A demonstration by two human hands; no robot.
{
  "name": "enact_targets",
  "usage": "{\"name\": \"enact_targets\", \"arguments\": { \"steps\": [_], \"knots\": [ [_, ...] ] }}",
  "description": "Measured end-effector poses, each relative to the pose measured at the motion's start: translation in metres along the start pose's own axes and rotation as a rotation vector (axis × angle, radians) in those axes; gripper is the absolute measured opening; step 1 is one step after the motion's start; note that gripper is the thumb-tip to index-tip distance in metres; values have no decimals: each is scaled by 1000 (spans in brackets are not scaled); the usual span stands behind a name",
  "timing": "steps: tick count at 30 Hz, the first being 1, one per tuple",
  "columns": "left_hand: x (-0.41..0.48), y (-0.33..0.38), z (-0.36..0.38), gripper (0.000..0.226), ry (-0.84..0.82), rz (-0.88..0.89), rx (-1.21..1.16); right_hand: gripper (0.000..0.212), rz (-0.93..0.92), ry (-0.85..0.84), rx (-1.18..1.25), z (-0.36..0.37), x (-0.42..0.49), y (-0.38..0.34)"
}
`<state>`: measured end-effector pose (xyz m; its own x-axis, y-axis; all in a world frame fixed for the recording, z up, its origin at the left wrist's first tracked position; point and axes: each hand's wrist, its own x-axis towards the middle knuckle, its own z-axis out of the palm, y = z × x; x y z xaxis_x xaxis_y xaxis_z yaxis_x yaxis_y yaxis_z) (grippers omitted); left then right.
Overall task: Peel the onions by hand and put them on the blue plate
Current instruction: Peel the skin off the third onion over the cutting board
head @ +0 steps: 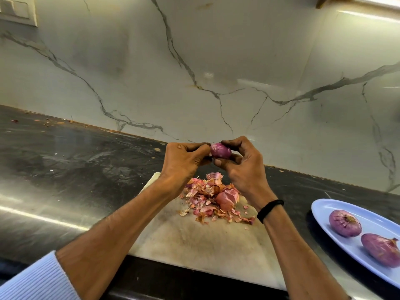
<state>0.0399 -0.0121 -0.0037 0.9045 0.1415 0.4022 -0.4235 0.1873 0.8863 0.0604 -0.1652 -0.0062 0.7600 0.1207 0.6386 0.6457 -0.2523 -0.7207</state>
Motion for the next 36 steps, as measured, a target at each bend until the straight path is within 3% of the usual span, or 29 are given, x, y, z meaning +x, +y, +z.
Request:
{"name": "enact_targets", "arguments": {
  "steps": [8, 23, 36],
  "knots": [
    [-3, 1, 1, 13, -25, 47, 75, 42, 24, -16, 30, 0, 0, 1],
    [-2, 4, 1, 16, -38, 35, -23, 45, 72, 13, 157, -2, -1, -5],
    [-2, 1, 0, 16, -8, 20, 21, 45, 54, -11, 97, 1, -2, -5]
  ]
}}
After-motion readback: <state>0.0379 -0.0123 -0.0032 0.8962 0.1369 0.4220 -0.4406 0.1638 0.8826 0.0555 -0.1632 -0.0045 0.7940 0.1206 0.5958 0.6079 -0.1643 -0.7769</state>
